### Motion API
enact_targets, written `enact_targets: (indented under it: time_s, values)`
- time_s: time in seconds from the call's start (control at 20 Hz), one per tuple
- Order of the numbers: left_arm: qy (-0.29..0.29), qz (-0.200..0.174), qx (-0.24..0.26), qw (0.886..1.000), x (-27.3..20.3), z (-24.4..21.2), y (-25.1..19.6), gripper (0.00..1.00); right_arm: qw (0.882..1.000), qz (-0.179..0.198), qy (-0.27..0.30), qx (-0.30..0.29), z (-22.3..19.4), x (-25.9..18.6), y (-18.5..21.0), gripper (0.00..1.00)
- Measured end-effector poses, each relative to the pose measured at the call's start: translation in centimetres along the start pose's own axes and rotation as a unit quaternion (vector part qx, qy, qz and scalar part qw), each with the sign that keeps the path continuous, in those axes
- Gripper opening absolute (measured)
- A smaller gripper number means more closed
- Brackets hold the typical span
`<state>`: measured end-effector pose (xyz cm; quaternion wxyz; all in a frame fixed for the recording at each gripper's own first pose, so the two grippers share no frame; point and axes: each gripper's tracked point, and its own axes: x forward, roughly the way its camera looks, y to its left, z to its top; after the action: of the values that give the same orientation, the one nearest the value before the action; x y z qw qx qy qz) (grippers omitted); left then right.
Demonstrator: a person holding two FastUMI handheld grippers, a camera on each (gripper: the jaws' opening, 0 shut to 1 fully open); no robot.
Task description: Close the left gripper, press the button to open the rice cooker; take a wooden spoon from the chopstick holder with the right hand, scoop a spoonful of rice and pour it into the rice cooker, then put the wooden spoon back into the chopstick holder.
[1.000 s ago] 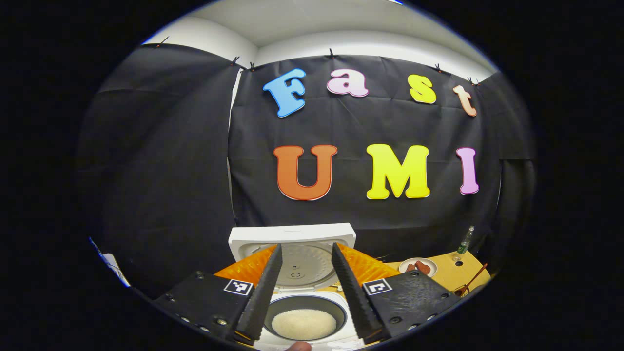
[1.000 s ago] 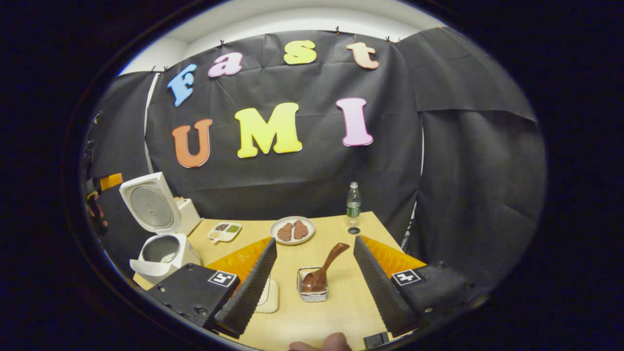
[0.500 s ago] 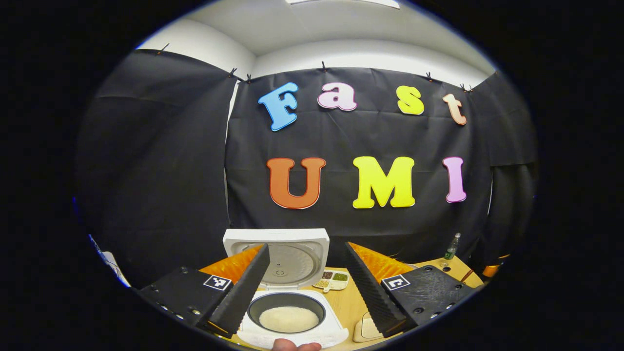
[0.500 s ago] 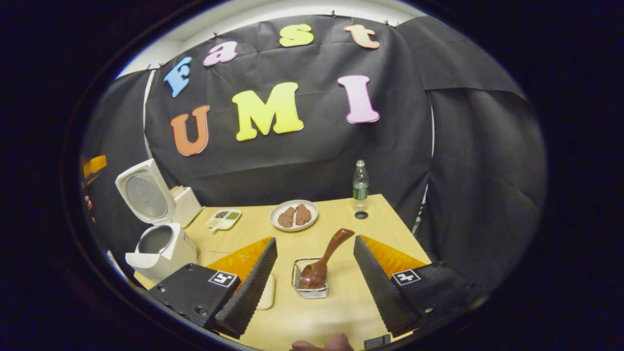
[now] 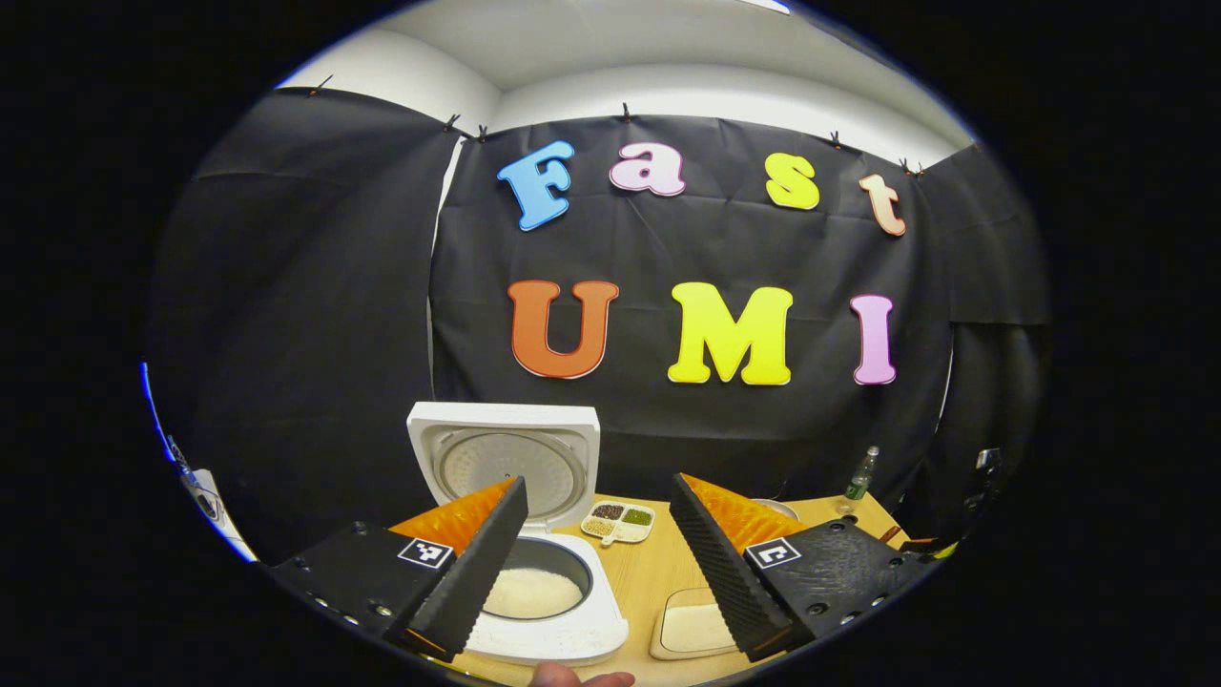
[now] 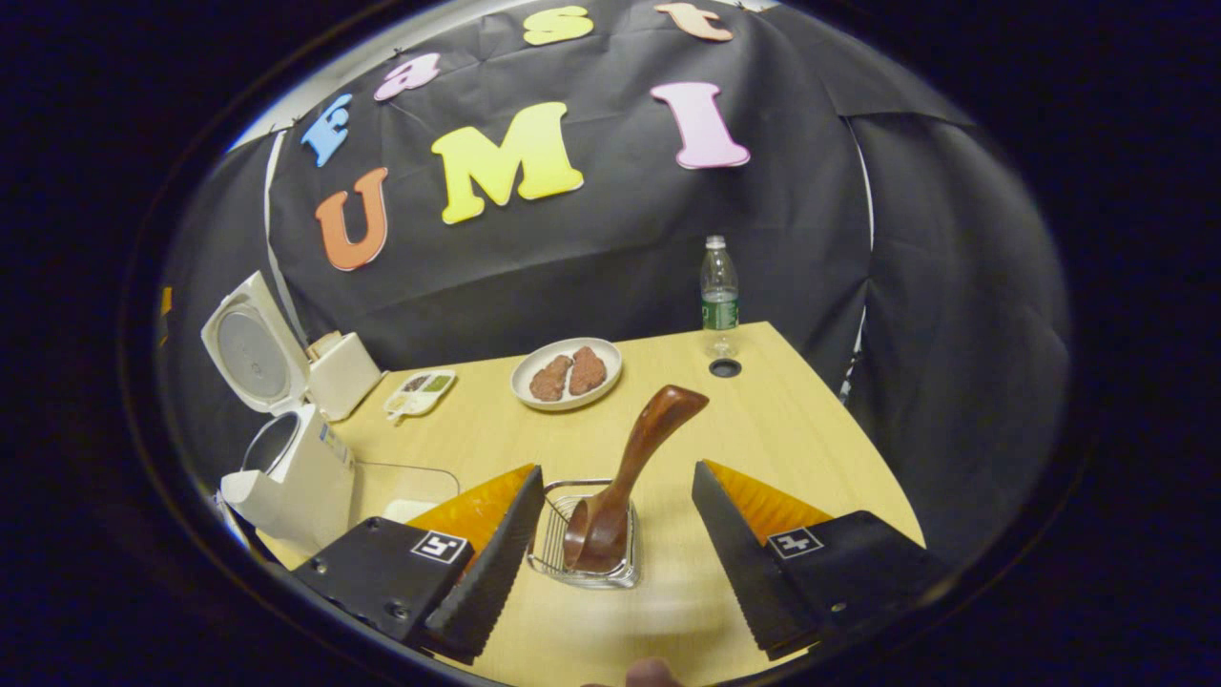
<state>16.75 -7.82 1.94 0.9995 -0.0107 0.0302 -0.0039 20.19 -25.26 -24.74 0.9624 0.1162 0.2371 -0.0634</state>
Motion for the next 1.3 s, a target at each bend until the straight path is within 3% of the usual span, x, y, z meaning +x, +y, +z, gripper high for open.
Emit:
enact_targets:
  time_s: [0.1, 0.25, 0.3, 0.4, 0.45, 0.55, 0.6, 1.0, 1.3]
  values:
    - [0.012, -0.005, 0.007, 1.0, 0.2, -0.4, -0.9, 0.96, 1.0, 0.0, 0.015, 0.014, -0.7, 2.3, -0.7, 0.94]
    - [0.02, -0.003, 0.019, 1.0, 0.9, -0.6, -1.2, 0.96, 0.999, 0.009, 0.024, 0.021, -0.7, 4.5, -0.7, 0.8]
    - [0.024, -0.001, 0.018, 1.0, 1.2, -0.9, -1.2, 0.96, 0.999, 0.014, 0.028, 0.029, -0.8, 5.0, -0.7, 0.81]
    - [0.028, 0.004, 0.012, 1.0, 1.5, -1.2, -1.1, 0.96, 0.998, 0.022, 0.037, 0.051, -0.8, 5.7, -0.4, 0.57]
    - [0.027, 0.005, 0.007, 1.0, 1.7, -1.1, -1.1, 0.96, 0.997, 0.023, 0.038, 0.061, -0.6, 6.0, -0.5, 0.53]
    - [0.026, 0.007, 0.002, 1.0, 1.9, -1.2, -0.9, 0.96, 0.997, 0.029, 0.035, 0.068, 0.0, 5.7, -0.4, 0.31]
    - [0.026, 0.008, 0.001, 1.0, 1.9, -1.2, -0.8, 0.96, 0.997, 0.03, 0.035, 0.062, 0.0, 5.5, -0.2, 0.28]
    - [0.008, 0.012, -0.014, 1.0, 0.8, -1.1, 1.5, 0.96, 0.999, 0.025, 0.029, 0.021, 1.9, 1.6, 2.4, 0.19]
    - [-0.029, 0.011, 0.006, 0.999, -1.5, -1.2, 5.1, 0.96, 0.999, 0.005, -0.025, -0.042, 8.0, -4.1, 6.0, 0.12]
